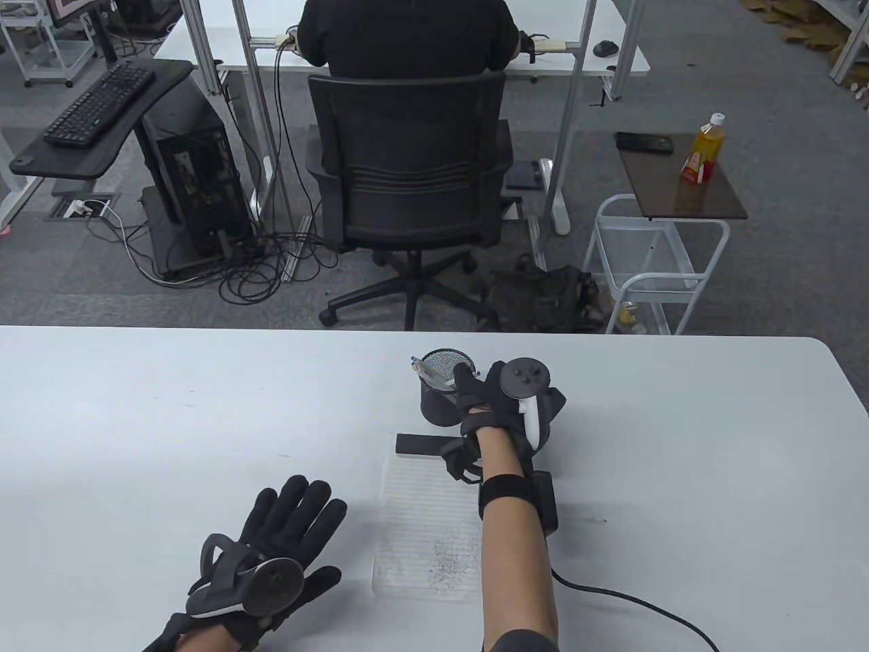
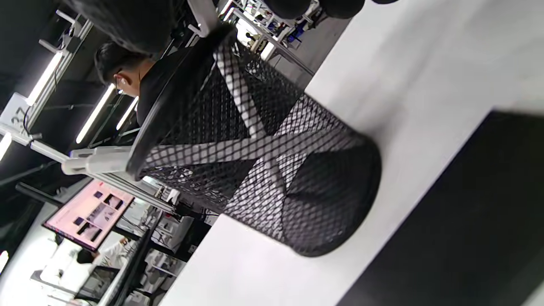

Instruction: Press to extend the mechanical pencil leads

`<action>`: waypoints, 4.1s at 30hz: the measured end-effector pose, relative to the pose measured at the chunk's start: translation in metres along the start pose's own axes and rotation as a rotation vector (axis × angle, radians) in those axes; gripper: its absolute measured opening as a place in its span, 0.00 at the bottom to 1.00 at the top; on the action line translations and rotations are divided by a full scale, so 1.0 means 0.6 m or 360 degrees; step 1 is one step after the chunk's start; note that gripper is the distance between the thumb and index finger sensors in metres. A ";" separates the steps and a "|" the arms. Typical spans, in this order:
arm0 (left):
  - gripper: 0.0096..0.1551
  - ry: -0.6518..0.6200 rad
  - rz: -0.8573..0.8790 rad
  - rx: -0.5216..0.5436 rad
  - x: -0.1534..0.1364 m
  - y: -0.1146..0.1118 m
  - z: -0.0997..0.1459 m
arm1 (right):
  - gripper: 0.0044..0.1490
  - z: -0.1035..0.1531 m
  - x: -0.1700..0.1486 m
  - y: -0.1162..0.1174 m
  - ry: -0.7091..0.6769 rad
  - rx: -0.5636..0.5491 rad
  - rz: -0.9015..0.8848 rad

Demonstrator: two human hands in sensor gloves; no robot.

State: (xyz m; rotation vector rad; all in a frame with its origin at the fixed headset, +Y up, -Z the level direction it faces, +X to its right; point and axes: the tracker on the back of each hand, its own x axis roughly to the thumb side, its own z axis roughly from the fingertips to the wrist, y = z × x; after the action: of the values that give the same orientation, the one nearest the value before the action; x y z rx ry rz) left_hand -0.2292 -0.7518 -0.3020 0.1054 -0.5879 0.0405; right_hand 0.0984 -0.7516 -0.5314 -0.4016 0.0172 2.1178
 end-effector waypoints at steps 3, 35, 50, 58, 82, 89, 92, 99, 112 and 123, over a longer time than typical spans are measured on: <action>0.53 0.0003 0.0000 0.0002 -0.001 0.000 0.000 | 0.54 -0.004 0.000 0.009 0.0036 0.0009 -0.0031; 0.52 -0.0015 0.0003 -0.0011 0.005 0.003 -0.001 | 0.44 0.030 0.052 -0.059 -0.0348 0.0023 -0.0396; 0.52 0.0000 0.0041 -0.0007 -0.001 0.001 0.001 | 0.32 0.190 0.015 -0.188 -0.0826 0.0163 -0.0918; 0.52 -0.0027 0.0083 -0.0027 0.000 0.000 0.001 | 0.28 0.230 -0.091 -0.138 -0.0683 0.0254 -0.1563; 0.52 -0.0067 0.0103 -0.0021 0.006 -0.002 -0.001 | 0.34 0.227 -0.155 -0.056 -0.0714 0.0376 -0.1998; 0.52 -0.0057 0.0100 -0.0031 0.006 -0.001 -0.001 | 0.37 0.223 -0.160 -0.048 -0.0682 0.0419 -0.1993; 0.52 -0.0056 0.0102 -0.0029 0.006 -0.001 -0.002 | 0.34 0.223 -0.158 -0.050 -0.0679 0.0440 -0.1983; 0.52 -0.0054 0.0099 -0.0032 0.006 -0.001 -0.003 | 0.36 0.226 -0.154 -0.047 -0.0689 0.0421 -0.2009; 0.52 -0.0062 0.0096 -0.0041 0.009 -0.002 -0.003 | 0.32 0.225 -0.156 -0.045 -0.0676 0.0419 -0.1933; 0.52 -0.0062 0.0099 -0.0042 0.010 -0.003 -0.003 | 0.34 0.223 -0.160 -0.042 -0.0692 0.0403 -0.1843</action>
State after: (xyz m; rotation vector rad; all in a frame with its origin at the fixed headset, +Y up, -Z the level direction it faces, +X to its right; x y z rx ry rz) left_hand -0.2232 -0.7530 -0.3006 0.0624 -0.6301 0.0915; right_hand 0.1296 -0.7940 -0.3730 0.1999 -0.1607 0.9927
